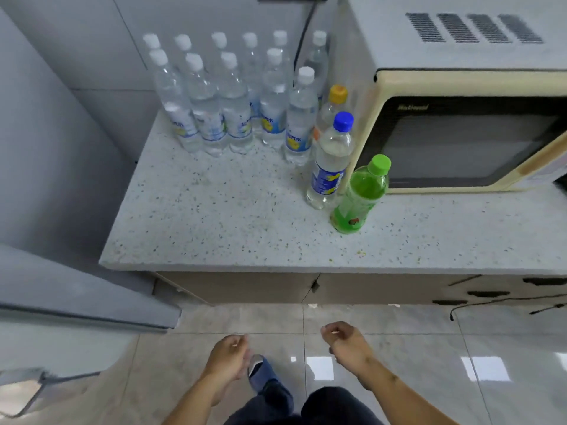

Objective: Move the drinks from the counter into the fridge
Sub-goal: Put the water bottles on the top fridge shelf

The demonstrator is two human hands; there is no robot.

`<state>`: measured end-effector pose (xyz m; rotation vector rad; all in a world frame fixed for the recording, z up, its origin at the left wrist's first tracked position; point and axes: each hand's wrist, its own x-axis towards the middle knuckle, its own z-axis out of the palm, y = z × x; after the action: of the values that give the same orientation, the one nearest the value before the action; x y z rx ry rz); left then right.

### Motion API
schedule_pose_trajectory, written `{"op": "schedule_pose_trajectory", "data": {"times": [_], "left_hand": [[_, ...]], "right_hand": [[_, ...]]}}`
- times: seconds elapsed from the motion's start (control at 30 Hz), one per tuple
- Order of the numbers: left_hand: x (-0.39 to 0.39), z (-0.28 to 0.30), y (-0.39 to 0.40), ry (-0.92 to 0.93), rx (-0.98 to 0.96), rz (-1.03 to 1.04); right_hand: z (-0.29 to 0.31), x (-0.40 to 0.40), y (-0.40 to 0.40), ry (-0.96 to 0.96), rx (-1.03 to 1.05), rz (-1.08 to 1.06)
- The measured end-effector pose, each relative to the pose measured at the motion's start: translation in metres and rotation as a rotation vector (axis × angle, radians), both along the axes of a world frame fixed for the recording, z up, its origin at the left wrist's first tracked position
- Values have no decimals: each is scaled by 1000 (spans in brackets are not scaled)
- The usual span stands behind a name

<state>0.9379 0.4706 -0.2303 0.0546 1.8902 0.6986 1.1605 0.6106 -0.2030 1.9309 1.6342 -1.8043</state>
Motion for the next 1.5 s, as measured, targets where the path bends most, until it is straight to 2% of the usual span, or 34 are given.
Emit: {"op": "schedule_pose_trajectory", "data": {"times": [0.1,0.27,0.33,0.53,0.7,0.87,1.0,1.13,1.27,1.5], "left_hand": [[-15,26,30,3,139,25],[-38,71,68,109,379,83],[-49,89,85,154,462,121],[-92,152,169,367,645,437],[-148,207,258,571,635,569],[-197,244,309,868,555,437],[-223,252,333,1094,478,109],[-243,248,336,1122,394,-140],[-237,246,328,1171,469,-118],[-192,226,298,1111,541,115]], "right_hand": [[20,-51,16,95,67,101],[61,-113,46,314,176,205],[78,-135,63,393,218,196],[143,-218,140,594,383,115],[191,-302,206,666,579,-24],[218,-354,256,636,702,9],[222,-375,272,585,724,155],[216,-377,278,530,775,233],[211,-366,274,529,809,196],[199,-335,242,636,755,113]]}}
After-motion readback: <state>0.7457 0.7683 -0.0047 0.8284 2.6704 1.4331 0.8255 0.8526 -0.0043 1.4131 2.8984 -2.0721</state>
